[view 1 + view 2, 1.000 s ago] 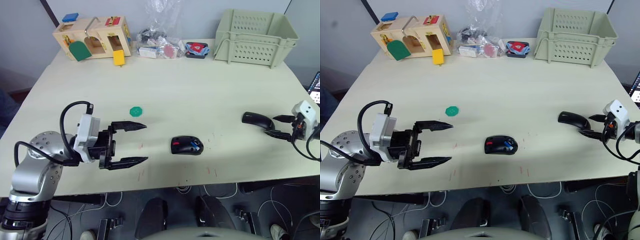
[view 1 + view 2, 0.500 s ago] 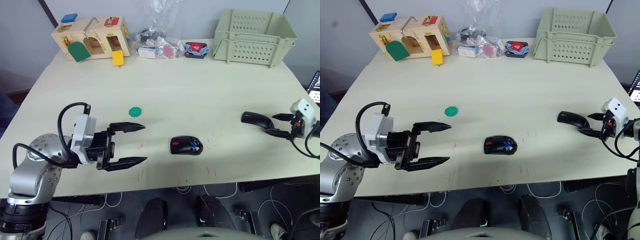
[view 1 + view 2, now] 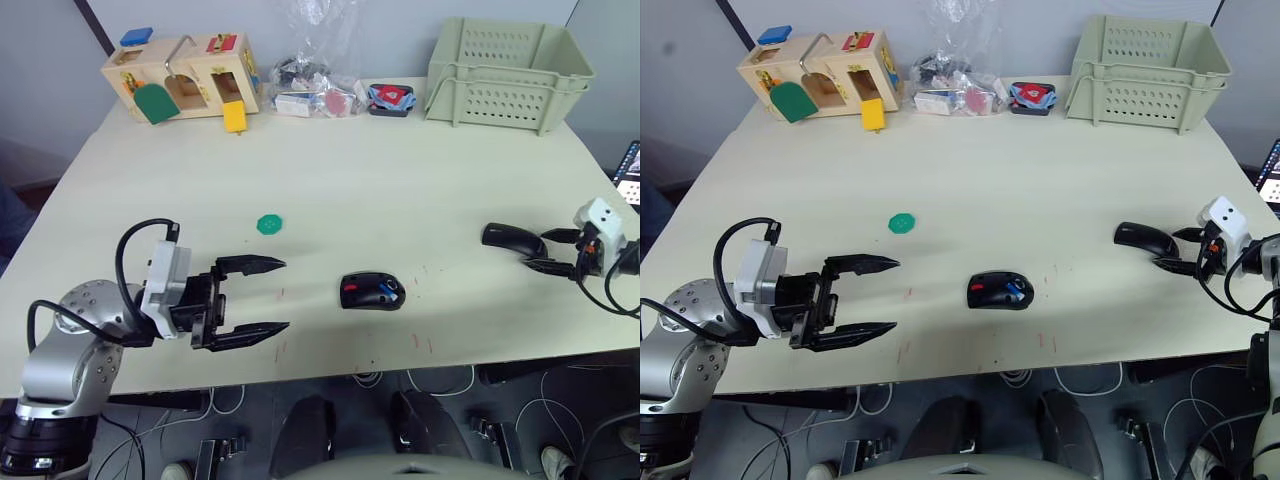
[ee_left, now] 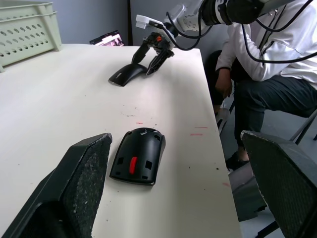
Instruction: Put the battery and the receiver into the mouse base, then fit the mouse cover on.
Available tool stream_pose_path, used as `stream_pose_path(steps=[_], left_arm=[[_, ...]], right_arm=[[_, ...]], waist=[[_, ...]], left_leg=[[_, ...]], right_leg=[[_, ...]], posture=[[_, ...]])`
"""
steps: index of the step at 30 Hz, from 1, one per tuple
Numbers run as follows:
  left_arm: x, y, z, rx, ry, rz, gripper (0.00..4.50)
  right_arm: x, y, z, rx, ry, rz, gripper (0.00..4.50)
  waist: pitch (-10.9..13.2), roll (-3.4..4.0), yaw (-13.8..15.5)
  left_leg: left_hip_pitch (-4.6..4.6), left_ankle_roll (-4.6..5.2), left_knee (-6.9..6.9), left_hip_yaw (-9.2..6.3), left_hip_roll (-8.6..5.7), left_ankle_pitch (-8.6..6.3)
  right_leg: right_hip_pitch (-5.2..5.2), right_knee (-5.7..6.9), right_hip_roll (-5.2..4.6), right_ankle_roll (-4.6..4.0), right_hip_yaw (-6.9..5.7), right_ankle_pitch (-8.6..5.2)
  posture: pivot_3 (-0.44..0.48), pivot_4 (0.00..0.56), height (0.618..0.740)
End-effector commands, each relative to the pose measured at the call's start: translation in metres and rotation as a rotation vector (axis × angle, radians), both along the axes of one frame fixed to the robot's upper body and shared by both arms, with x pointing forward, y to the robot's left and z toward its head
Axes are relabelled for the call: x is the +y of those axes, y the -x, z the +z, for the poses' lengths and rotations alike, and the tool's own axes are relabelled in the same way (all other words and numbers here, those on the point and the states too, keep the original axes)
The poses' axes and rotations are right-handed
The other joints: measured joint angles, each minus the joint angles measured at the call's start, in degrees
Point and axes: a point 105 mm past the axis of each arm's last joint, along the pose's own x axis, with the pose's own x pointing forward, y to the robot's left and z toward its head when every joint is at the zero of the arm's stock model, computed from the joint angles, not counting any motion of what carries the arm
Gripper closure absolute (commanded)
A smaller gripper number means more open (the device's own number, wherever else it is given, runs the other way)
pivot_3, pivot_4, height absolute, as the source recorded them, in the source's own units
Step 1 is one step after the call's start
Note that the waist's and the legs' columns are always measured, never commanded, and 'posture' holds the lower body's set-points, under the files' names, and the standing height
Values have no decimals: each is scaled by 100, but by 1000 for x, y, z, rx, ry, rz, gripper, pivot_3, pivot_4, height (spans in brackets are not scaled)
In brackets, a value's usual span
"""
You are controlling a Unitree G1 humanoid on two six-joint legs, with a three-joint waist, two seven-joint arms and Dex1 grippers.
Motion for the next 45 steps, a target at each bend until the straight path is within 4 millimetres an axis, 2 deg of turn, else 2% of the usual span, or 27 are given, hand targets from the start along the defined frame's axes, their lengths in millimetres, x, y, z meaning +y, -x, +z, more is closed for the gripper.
stream_pose_path(steps=[1, 2, 9, 16, 32, 45], left_arm=[[1, 1, 4, -36, -4, -3, 5], [1, 1, 4, -37, -4, -4, 0], [1, 1, 1, -32, -8, -6, 0], [4, 1, -13, -10, -7, 24, 0], [7, -2, -28, -20, 19, 35, 0], [7, -6, -34, -47, 26, 51, 0]], right_arm=[[-3, -2, 9, -35, -1, -8, 246], [-3, -2, 9, -35, -2, -9, 499], [-5, -1, 7, -36, 5, -14, 499], [-6, -1, 7, -37, 9, -19, 499], [-4, -3, 8, -47, 15, -11, 499], [0, -6, 13, -70, -4, 5, 499]], waist=[[0, 0, 1], [0, 0, 1], [0, 0, -1], [0, 0, -1], [0, 0, -2], [0, 0, -2]], left_leg=[[0, 0, -2, 1, 0, 0], [0, 0, -2, 2, 0, 0], [0, 0, -3, 4, 0, 0], [1, 0, -5, 7, 0, 0], [1, 0, -7, 9, 1, 0], [1, 0, -8, 10, 1, 0]], right_leg=[[-1, 0, 0, 0, 1, 0], [-1, 0, 0, 0, 2, 0], [-3, 0, 0, 0, 4, 0], [-5, 0, 0, 0, 6, 0], [-6, 0, 0, 0, 8, 0], [-7, 0, 0, -1, 9, 1]], posture=[[0, 150, 740], [0, 150, 740], [0, 150, 740], [0, 150, 740], [0, 150, 740], [0, 150, 740]])
